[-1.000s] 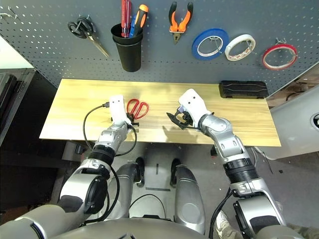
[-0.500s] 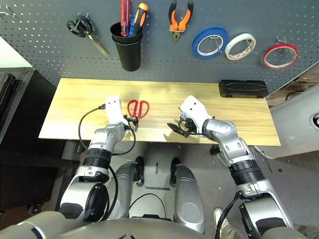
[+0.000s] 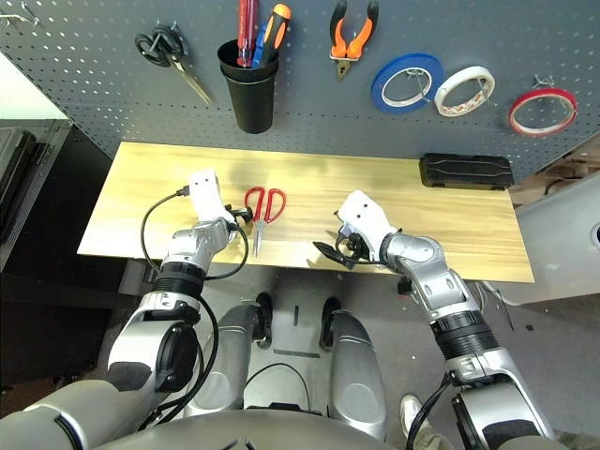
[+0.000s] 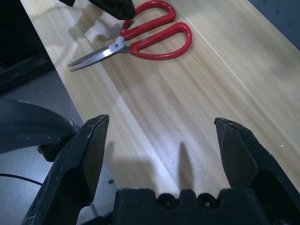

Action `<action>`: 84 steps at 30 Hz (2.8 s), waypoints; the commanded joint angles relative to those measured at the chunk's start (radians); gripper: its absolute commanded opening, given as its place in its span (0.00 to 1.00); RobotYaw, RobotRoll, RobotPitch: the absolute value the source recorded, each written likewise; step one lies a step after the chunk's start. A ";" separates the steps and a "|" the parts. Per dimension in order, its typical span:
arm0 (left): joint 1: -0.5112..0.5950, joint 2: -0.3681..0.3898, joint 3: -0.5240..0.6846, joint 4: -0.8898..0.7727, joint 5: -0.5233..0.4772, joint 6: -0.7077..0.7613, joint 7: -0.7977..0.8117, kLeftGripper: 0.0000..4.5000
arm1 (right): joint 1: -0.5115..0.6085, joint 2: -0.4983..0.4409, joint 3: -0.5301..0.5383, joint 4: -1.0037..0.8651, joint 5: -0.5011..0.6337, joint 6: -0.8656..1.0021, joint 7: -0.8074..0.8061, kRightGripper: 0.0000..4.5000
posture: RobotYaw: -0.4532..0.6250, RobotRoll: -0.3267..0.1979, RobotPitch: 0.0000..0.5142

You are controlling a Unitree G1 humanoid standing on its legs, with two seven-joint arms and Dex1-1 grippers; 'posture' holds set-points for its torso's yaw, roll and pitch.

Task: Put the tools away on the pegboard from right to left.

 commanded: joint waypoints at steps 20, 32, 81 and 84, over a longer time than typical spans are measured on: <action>-0.047 -0.004 -0.072 0.365 0.061 -0.223 -0.010 0.20 | 0.050 -0.039 0.041 -0.087 -0.001 -0.019 0.028 1.00 | 0.49 0.62 0.57; 0.024 -0.026 -0.025 0.170 -0.003 -0.274 -0.006 0.01 | 0.012 -0.028 0.033 -0.034 0.000 -0.059 0.026 1.00 | 0.52 0.62 0.56; 0.219 0.149 0.046 -1.045 -0.263 -0.120 -0.178 0.01 | -0.312 -0.215 -0.349 0.059 0.578 -0.017 0.446 1.00 | 0.66 0.62 0.35; 0.171 0.158 0.047 -0.999 -0.267 -0.122 -0.178 0.01 | -0.348 -0.242 -0.365 0.071 0.592 0.016 0.456 1.00 | 0.64 0.62 0.35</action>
